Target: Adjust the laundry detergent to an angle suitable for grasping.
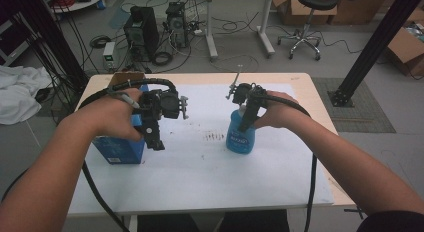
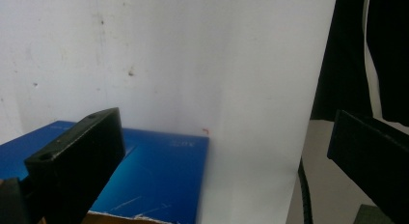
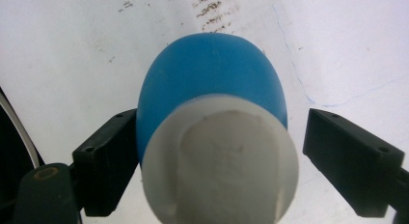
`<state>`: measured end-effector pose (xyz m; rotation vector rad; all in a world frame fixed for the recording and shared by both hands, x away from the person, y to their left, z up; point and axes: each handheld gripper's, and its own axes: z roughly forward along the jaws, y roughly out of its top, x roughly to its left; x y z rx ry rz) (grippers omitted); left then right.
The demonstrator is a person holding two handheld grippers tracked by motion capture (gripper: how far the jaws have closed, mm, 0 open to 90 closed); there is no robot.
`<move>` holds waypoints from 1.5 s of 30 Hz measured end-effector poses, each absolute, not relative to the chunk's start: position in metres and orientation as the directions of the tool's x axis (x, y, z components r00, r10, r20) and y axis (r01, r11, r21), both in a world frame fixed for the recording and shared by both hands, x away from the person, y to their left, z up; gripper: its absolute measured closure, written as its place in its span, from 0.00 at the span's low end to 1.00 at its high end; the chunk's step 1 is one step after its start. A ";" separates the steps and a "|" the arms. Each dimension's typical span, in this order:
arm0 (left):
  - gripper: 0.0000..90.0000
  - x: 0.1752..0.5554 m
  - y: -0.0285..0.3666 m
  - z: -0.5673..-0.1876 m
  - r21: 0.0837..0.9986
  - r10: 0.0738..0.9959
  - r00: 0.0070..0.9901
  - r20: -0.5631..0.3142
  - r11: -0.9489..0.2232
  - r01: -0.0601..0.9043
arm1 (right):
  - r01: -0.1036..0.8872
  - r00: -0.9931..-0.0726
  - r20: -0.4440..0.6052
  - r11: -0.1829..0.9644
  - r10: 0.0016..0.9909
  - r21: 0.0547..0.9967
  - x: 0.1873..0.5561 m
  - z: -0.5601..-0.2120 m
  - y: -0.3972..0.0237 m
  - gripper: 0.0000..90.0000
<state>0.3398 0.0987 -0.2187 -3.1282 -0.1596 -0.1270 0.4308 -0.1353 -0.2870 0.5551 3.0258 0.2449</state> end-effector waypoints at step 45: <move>0.00 0.351 0.095 -0.218 -0.006 0.098 0.993 0.070 -0.995 0.098 | 0.186 -0.974 -0.106 0.973 0.202 0.140 0.417 -0.231 -0.184 0.00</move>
